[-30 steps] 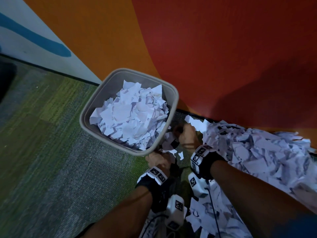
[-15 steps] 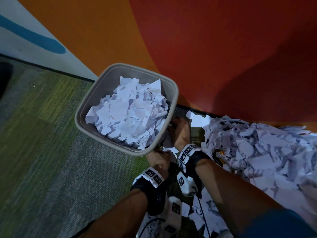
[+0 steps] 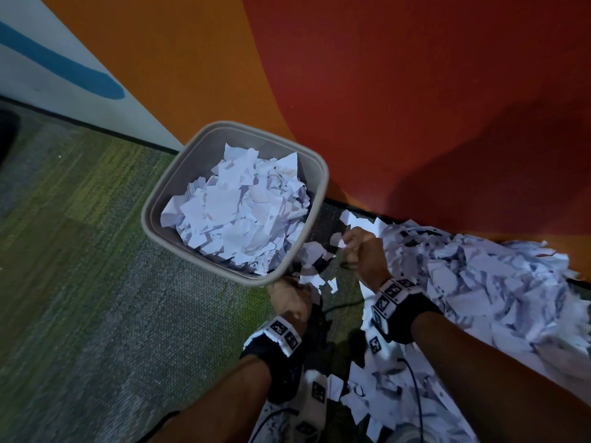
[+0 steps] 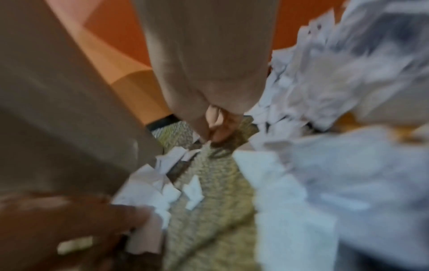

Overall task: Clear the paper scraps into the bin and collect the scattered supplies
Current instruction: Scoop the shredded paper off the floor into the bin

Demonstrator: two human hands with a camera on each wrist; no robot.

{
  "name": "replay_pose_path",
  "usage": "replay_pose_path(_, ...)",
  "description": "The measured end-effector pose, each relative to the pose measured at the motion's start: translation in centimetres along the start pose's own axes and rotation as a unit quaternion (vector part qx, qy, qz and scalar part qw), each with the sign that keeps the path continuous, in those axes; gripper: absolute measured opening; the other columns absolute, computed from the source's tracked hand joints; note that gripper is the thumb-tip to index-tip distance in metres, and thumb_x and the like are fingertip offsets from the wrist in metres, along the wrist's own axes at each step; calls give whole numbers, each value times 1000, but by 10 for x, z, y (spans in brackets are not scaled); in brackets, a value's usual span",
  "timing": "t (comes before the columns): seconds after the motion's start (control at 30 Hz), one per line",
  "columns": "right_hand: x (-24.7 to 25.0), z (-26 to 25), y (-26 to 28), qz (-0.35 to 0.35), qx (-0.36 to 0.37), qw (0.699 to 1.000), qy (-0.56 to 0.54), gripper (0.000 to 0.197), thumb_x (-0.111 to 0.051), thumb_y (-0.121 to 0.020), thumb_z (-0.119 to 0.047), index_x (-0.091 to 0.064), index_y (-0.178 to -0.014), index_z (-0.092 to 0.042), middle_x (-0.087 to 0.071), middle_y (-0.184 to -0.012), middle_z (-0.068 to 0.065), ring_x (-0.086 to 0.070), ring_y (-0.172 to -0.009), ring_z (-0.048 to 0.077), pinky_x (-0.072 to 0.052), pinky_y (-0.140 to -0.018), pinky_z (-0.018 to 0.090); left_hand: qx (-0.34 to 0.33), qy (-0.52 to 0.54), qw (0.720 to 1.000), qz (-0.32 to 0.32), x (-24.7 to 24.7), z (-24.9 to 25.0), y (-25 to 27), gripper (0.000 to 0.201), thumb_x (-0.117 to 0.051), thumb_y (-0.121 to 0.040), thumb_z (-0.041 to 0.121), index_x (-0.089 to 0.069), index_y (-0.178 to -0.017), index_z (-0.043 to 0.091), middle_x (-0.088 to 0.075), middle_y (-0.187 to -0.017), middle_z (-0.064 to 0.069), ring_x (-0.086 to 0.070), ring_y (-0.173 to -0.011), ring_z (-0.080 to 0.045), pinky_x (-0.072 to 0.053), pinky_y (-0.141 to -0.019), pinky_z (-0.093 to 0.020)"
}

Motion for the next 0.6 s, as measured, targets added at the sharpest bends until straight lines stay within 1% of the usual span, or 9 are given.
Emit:
replay_pose_path(0.13,2,5,8,-1,-56,987,149,30,-30,-87,11,-55,-73,3,-38,-62,7,-31,-44,14,-24,-34,15,-10,43,999,-7,-3,3,13,23,-74,-77,21,-60,-90,9,-60,-90,-7,-61,-80,-23,-56,-75,-26)
replay_pose_path(0.23,-1,-7,8,4,60,969,238,27,-28,-86,9,-53,-79,0,-36,-71,8,-35,-42,11,-26,-35,16,-25,63,997,33,-10,-3,15,45,-75,-65,40,-64,-98,12,-66,-86,-13,-63,-80,-33,-57,-74,-47)
replay_pose_path(0.27,-5,-13,10,4,102,950,295,21,-36,-89,4,-56,-91,0,-41,-79,10,-43,-54,15,-34,-39,20,-29,56,997,41,-14,-5,15,46,-78,-68,37,-65,-105,12,-66,-85,-12,-62,-82,-33,-56,-75,-48)
replay_pose_path(0.3,-8,-11,11,-27,109,933,342,19,-48,-90,-3,-58,-107,-1,-45,-93,13,-49,-74,20,-45,-54,21,-35,50,997,45,-10,-1,18,45,-80,-71,32,-65,-108,13,-66,-85,-10,-61,-82,-32,-55,-76,-47)
replay_pose_path(0.37,-12,-4,7,-36,142,838,526,40,-66,-84,-22,-56,-119,-5,-45,-116,15,-43,-105,30,-43,-87,36,-49,23,998,44,-2,11,25,39,-82,-74,27,-68,-105,11,-66,-92,-11,-61,-87,-32,-53,-77,-44)
replay_pose_path(0.43,-19,5,6,-61,182,766,614,32,-66,-83,-24,-61,-111,-8,-44,-120,13,-41,-112,32,-39,-92,40,-47,-26,998,34,-1,17,25,37,-80,-79,26,-68,-107,5,-64,-102,-17,-58,-97,-36,-49,-81,-43)
replay_pose_path(0.5,-29,14,7,-101,204,735,638,17,-60,-86,-15,-66,-100,-7,-46,-115,13,-44,-109,31,-41,-89,35,-24,-64,997,24,1,21,24,41,-73,-87,24,-64,-124,8,-60,-116,-17,-55,-107,-35,-47,-89,-43)
replay_pose_path(0.53,-33,15,10,-114,210,729,642,14,-56,-89,-10,-65,-98,-5,-49,-111,15,-47,-105,30,-42,-85,32,-13,-72,997,25,2,20,24,42,-72,-89,23,-63,-128,12,-58,-121,-15,-55,-109,-34,-49,-89,-42)
replay_pose_path(0.6,-33,15,13,-114,224,786,565,15,-49,-95,-3,-63,-100,0,-53,-104,22,-52,-95,32,-43,-74,30,-17,-75,996,32,4,22,27,39,-73,-87,24,-64,-124,15,-58,-120,-12,-58,-106,-33,-52,-83,-42)
Point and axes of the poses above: each hand's wrist, its own y-axis away from the middle knuckle, its own x-axis out of the back of the hand, z = x × y, the point moved 4 cm from there along -y, towards the middle knuckle
